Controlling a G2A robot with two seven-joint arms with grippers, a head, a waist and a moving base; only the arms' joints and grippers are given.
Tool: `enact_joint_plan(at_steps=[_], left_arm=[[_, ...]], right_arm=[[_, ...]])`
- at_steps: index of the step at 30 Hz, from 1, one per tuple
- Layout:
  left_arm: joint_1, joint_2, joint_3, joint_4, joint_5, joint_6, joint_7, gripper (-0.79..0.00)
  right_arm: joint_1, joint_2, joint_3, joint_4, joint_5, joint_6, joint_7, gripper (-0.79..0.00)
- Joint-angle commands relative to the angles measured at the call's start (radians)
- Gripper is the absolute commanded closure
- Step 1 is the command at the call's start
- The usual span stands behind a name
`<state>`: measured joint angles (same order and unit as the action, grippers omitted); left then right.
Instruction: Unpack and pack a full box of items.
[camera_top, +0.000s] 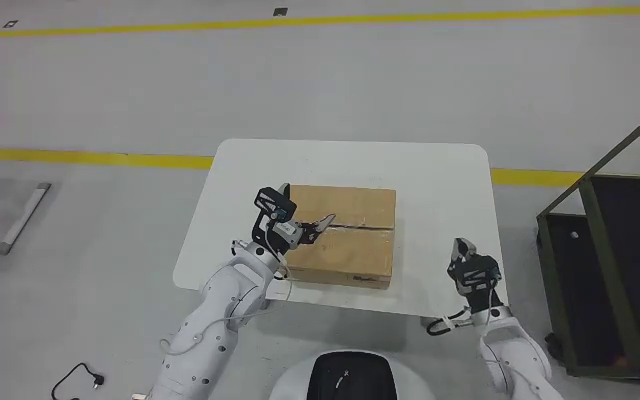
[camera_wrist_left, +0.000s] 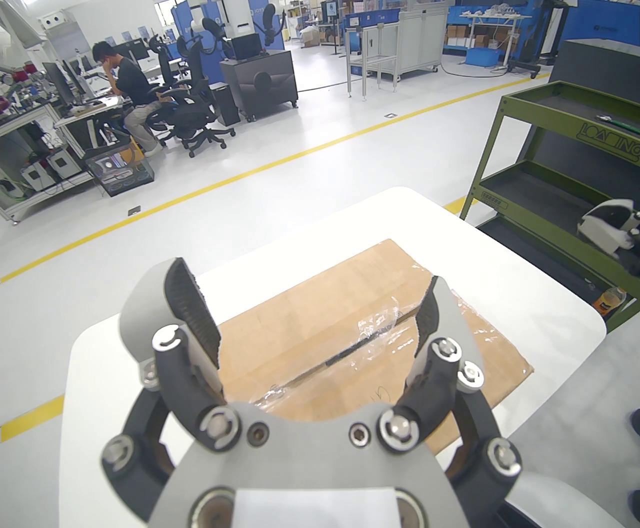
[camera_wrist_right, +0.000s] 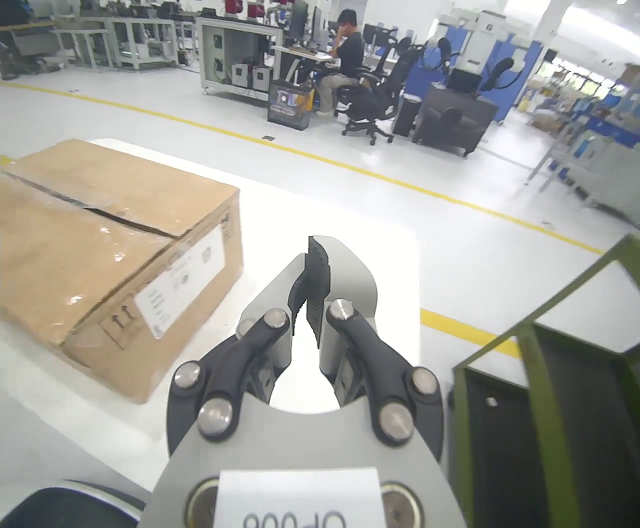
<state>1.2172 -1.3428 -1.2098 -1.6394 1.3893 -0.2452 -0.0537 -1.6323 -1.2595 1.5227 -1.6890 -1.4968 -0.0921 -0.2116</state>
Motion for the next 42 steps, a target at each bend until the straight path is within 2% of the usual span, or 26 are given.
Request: enact_joint_plan(at_steps=[1,5,10,24,29,42], left_arm=[[0.000,0.000,0.000,0.000,0.000,0.000,0.000,-0.785],[0.000,0.000,0.000,0.000,0.000,0.000,0.000,-0.785],[0.000,0.000,0.000,0.000,0.000,0.000,0.000,-0.785],[0.000,0.000,0.000,0.000,0.000,0.000,0.000,-0.785],[0.000,0.000,0.000,0.000,0.000,0.000,0.000,-0.785],[0.000,0.000,0.000,0.000,0.000,0.000,0.000,-0.785]], right_arm=[[0.030,-0.002,-0.037,0.038,-0.054,0.002,-0.012,0.000],[0.086,-0.013,-0.113,0.107,-0.046,-0.012,-0.005,0.000],[0.104,-0.023,-0.168,0.148,-0.045,0.025,-0.004,0.000],[0.109,-0.025,-0.175,0.173,-0.047,0.040,0.000,0.000],[0.112,-0.027,-0.190,0.200,-0.040,0.026,0.039,0.000],[0.262,-0.054,-0.284,0.355,0.028,0.028,0.080,0.000]])
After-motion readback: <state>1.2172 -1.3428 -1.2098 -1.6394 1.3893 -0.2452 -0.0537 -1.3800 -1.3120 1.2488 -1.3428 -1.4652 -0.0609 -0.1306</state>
